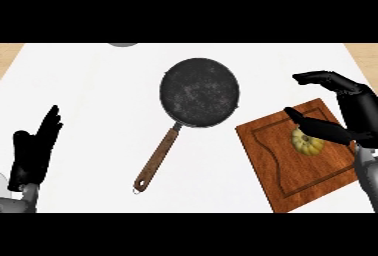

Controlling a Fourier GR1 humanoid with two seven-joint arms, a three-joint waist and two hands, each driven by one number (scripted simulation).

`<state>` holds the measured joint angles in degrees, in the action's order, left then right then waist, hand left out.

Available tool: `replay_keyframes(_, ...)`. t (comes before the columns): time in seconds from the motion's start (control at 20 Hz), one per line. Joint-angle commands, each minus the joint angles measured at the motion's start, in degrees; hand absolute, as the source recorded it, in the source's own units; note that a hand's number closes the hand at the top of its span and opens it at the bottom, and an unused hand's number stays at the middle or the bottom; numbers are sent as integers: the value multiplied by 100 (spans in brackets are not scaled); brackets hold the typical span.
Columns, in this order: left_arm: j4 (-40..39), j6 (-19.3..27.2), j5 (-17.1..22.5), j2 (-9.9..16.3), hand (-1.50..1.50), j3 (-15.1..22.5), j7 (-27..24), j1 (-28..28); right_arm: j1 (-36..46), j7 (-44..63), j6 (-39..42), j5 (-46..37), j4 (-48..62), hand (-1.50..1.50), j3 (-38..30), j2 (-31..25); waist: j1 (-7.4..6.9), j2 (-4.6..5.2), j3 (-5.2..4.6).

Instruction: Pick the squash from the cutting board and place it in the pan

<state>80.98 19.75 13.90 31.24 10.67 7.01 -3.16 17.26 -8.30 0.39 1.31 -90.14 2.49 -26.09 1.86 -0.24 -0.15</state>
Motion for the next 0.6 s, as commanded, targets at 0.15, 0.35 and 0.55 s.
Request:
replay_keyframes(0.15,-356,-84,-194,112,0,-131,393,33,-1428,-1180,50,-364,-374,-150,-511,-455,-108,8,17)
replay_keyframes(0.35,-806,-223,-278,-70,0,-190,102,-150,-1261,-404,487,-571,-987,-150,-571,-1098,-108,14,8)
replay_keyframes(0.55,-976,-372,-203,214,0,-380,483,-537,-1191,837,492,-1405,-1821,-150,-200,-1593,-64,13,-3)
